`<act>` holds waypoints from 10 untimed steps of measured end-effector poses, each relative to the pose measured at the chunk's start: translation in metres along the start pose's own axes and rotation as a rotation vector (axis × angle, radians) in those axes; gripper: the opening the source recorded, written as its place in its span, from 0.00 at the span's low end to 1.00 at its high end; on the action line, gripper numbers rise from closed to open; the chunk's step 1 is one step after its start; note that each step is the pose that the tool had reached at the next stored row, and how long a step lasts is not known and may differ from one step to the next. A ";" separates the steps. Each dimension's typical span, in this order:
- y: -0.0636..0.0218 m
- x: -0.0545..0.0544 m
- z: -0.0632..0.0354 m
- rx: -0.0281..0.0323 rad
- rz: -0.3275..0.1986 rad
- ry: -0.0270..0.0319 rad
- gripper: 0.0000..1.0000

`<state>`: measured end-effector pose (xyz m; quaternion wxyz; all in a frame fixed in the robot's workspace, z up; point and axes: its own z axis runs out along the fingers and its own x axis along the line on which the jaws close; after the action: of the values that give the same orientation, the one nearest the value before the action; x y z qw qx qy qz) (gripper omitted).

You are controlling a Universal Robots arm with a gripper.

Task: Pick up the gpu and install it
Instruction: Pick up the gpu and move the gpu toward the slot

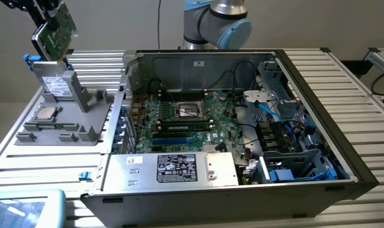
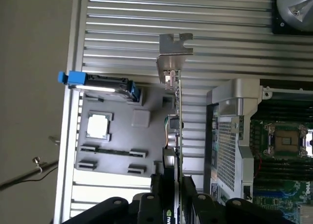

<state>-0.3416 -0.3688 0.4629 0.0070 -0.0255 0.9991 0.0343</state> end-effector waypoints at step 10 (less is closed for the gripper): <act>0.0004 0.000 -0.0054 -0.0027 -0.169 0.0116 0.28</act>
<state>-0.3416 -0.3688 0.4682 0.0041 -0.1101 0.9933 0.0348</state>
